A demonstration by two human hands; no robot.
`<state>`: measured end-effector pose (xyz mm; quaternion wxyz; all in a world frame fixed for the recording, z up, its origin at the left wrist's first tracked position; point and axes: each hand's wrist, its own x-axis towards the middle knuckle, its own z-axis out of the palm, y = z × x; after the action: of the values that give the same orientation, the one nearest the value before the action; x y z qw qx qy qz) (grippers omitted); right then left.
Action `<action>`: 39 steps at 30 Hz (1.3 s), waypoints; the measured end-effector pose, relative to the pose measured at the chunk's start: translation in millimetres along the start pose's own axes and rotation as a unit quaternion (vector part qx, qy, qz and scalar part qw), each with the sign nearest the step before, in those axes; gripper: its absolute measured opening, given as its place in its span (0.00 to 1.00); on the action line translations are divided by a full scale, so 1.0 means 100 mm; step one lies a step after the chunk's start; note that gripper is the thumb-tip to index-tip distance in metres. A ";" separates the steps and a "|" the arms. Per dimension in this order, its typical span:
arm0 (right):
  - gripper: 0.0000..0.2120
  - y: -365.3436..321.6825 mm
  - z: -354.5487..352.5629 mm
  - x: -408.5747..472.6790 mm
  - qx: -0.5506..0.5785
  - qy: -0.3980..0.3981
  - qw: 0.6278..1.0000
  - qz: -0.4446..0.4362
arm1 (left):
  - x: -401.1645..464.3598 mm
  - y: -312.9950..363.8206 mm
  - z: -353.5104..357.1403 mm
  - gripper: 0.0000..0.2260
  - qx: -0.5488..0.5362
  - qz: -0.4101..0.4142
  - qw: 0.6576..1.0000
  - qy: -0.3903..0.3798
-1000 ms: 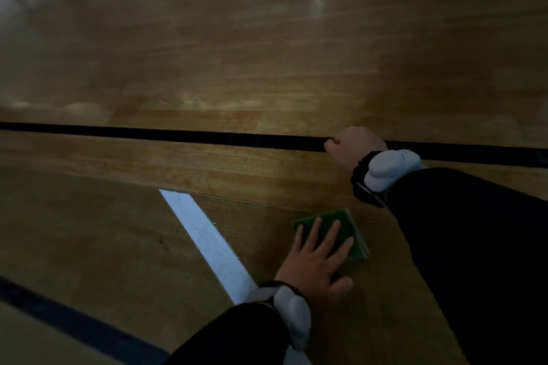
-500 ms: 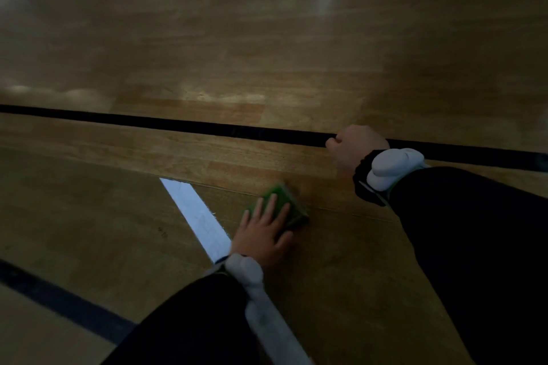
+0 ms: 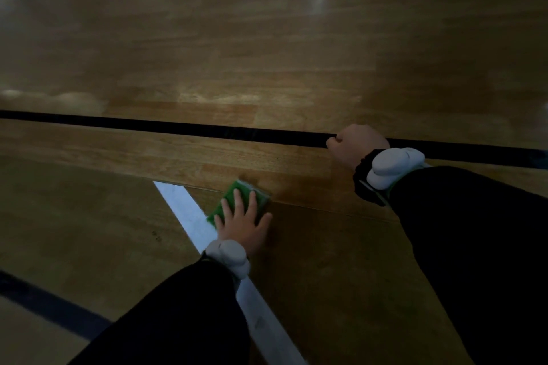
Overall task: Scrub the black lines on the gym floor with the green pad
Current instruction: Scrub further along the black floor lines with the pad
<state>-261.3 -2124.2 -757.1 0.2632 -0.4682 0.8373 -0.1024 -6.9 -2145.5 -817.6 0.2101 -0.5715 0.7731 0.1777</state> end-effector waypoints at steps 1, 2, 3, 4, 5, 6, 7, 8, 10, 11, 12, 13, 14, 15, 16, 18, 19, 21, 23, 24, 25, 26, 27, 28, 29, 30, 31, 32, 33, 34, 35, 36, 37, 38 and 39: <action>0.22 -0.01 0.00 0.01 0.003 -0.002 1.000 0.000 | -0.02 0.08 0.01 0.29 0.021 0.030 0.999 0.000; 0.22 -0.02 0.01 0.01 0.006 -0.005 1.000 0.001 | -0.05 0.18 0.03 0.29 0.041 0.059 0.997 -0.001; 0.22 -0.03 0.02 0.02 0.011 -0.009 1.000 -0.001 | -0.07 0.28 0.05 0.29 0.054 0.086 0.995 -0.007; 0.22 -0.05 0.03 0.02 0.016 -0.015 1.000 -0.004 | -0.09 0.39 0.08 0.29 0.063 0.113 0.991 -0.014; 0.22 -0.06 0.04 0.03 0.022 -0.021 1.000 -0.007 | -0.12 0.50 0.11 0.29 0.072 0.141 0.987 -0.019; 0.21 -0.07 0.04 0.04 0.026 -0.026 0.999 -0.011 | -0.16 0.60 0.14 0.29 0.083 0.169 0.982 -0.022; 0.21 -0.09 0.04 0.03 0.028 -0.028 0.999 -0.013 | -0.20 0.71 0.17 0.29 0.091 0.199 0.975 -0.022; 0.21 -0.10 0.05 0.03 0.031 -0.029 0.999 -0.015 | -0.26 0.81 0.23 0.28 0.097 0.236 0.967 -0.022; 0.21 -0.11 0.05 0.02 0.031 -0.025 0.999 -0.012 | -0.38 0.99 0.37 0.27 0.111 0.335 0.935 -0.021; 0.21 -0.12 0.05 0.02 0.029 -0.022 0.999 -0.011 | -0.45 1.05 0.46 0.27 0.120 0.391 0.912 -0.028; 0.22 -0.13 0.06 0.03 0.025 -0.018 0.999 -0.009 | -0.52 1.09 0.56 0.27 0.129 0.445 0.885 -0.043; 0.22 -0.10 0.04 0.02 0.019 -0.012 1.000 -0.007 | -0.58 1.15 0.65 0.27 0.140 0.494 0.856 -0.062; 0.22 -0.10 0.04 0.01 0.014 -0.010 1.000 -0.005 | -0.64 1.16 0.74 0.28 0.151 0.528 0.832 -0.075; 0.22 -0.06 0.01 0.00 0.009 -0.006 1.000 -0.001 | -0.70 1.19 0.78 0.28 0.157 0.553 0.814 -0.080; 0.21 -0.05 -0.01 -0.01 0.008 -0.006 1.000 0.000 | -0.72 1.17 0.78 0.27 0.155 0.566 0.805 -0.082; 0.21 0.02 -0.07 -0.04 0.006 -0.001 1.000 0.005 | -0.72 1.16 0.66 0.25 0.145 0.573 0.801 -0.091; 0.20 0.06 -0.11 -0.06 0.005 0.001 1.000 0.007 | -0.70 1.15 0.58 0.24 0.149 0.570 0.802 -0.097; 0.20 0.16 -0.16 -0.09 0.005 0.003 1.000 0.017 | -0.64 1.14 0.48 0.24 0.182 0.547 0.812 -0.091; 0.21 0.26 -0.21 -0.12 0.005 0.002 1.000 0.025 | -0.55 1.06 0.39 0.24 0.218 0.486 0.843 -0.076; 0.22 0.30 -0.23 -0.14 0.007 0.001 1.000 0.027 | -0.49 0.99 0.34 0.25 0.225 0.446 0.863 -0.071; 0.22 0.35 -0.26 -0.15 0.011 0.001 1.000 0.029 | -0.43 0.89 0.27 0.25 0.226 0.406 0.883 -0.064; 0.22 0.39 -0.27 -0.16 0.017 0.002 0.999 0.031 | -0.36 0.77 0.19 0.25 0.224 0.369 0.900 -0.058; 0.23 0.43 -0.29 -0.17 0.021 0.005 0.999 0.034 | -0.30 0.63 0.11 0.25 0.218 0.334 0.916 -0.051; 0.23 0.45 -0.30 -0.18 0.025 0.008 0.999 0.037 | -0.24 0.50 0.03 0.25 0.209 0.296 0.931 -0.048; 0.23 0.47 -0.29 -0.19 0.029 0.013 0.999 0.038 | -0.19 0.37 -0.03 0.25 0.199 0.257 0.944 -0.048; 0.23 0.48 -0.29 -0.20 0.033 0.018 0.999 0.038 | -0.16 0.24 -0.09 0.25 0.189 0.219 0.956 -0.054; 0.23 0.48 -0.28 -0.21 0.037 0.023 0.998 0.038 | -0.14 0.15 -0.14 0.26 0.180 0.186 0.964 -0.066; 0.23 0.48 -0.27 -0.22 0.039 0.025 0.998 0.036 | -0.13 0.08 -0.17 0.26 0.171 0.163 0.969 -0.076; 0.23 0.48 -0.27 -0.23 0.039 0.026 0.998 0.034 | -0.14 0.05 -0.20 0.27 0.163 0.151 0.971 -0.083; 0.23 0.47 -0.26 -0.23 0.037 0.025 0.999 0.029 | -0.15 0.04 -0.20 0.27 0.156 0.148 0.973 -0.088; 0.23 0.47 -0.26 -0.23 0.036 0.024 0.999 0.024 | -0.18 0.06 -0.19 0.28 0.152 0.150 0.973 -0.091; 0.23 0.47 -0.27 -0.23 0.037 0.024 0.999 0.020 | -0.22 0.10 -0.17 0.28 0.153 0.156 0.971 -0.096; 0.23 0.47 -0.28 -0.23 0.039 0.026 0.999 0.019 | -0.27 0.14 -0.14 0.28 0.160 0.172 0.967 -0.101; 0.23 0.48 -0.28 -0.22 0.045 0.028 0.998 0.019 | -0.33 0.20 -0.11 0.28 0.174 0.195 0.960 -0.105; 0.23 0.49 -0.29 -0.22 0.050 0.029 0.998 0.022 | -0.39 0.24 -0.08 0.28 0.190 0.225 0.949 -0.110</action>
<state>-303.1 -2081.9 -745.8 0.2637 -0.4326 0.8487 -0.1520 -20.9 -2111.2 -789.8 0.3534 -0.3090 0.8731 0.1317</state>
